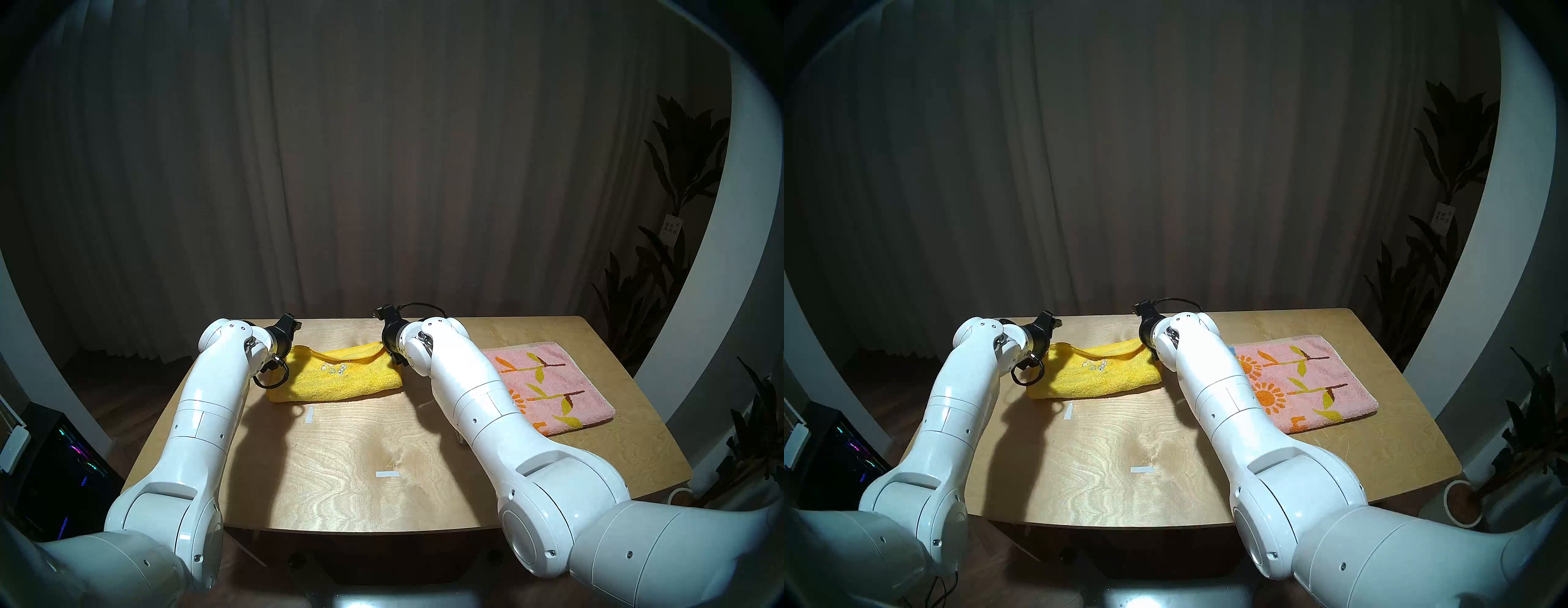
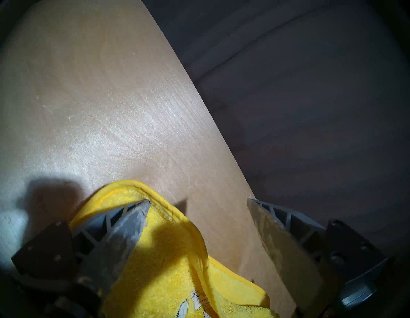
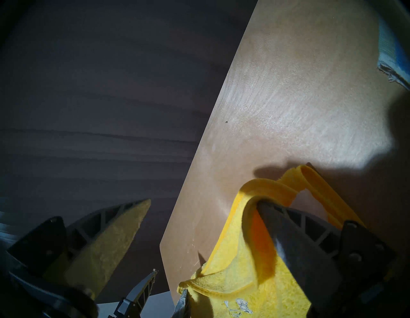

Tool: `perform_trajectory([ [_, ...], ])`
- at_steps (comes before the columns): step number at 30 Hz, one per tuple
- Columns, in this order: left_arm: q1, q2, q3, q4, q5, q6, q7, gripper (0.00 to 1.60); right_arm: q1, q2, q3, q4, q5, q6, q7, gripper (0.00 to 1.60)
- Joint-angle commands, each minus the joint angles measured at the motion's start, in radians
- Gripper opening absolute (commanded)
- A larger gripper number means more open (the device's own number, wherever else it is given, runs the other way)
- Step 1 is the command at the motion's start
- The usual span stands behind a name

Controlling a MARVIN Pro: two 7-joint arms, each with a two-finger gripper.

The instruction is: Fold each towel twice and stack them on table

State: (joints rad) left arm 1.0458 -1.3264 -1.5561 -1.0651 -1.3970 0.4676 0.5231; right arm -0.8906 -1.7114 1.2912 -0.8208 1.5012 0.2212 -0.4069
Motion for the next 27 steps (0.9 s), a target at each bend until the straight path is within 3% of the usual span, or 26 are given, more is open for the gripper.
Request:
perform_trajectory([
  [1,-0.070,-0.003,0.003,0.010,-0.004,-0.001,-0.068,1.54,0.059,-0.004,0.013,-0.010,0.004,-0.010,0.060,1.60],
  [2,-0.072,-0.003,0.003,0.013,-0.003,-0.001,-0.074,1.60,0.062,-0.002,0.015,-0.008,0.003,-0.011,0.065,1.60],
  [16,-0.067,0.010,0.005,0.025,0.017,-0.006,-0.107,1.60,0.143,0.005,0.009,0.107,-0.017,0.008,0.082,1.60],
  [24,-0.047,0.015,-0.005,0.017,0.017,-0.009,-0.095,1.60,0.177,-0.008,0.001,0.167,-0.018,0.050,0.007,1.60],
  [27,-0.037,0.020,-0.012,-0.005,0.016,-0.004,-0.092,1.60,0.204,-0.005,-0.016,0.163,-0.032,0.082,-0.064,1.60],
])
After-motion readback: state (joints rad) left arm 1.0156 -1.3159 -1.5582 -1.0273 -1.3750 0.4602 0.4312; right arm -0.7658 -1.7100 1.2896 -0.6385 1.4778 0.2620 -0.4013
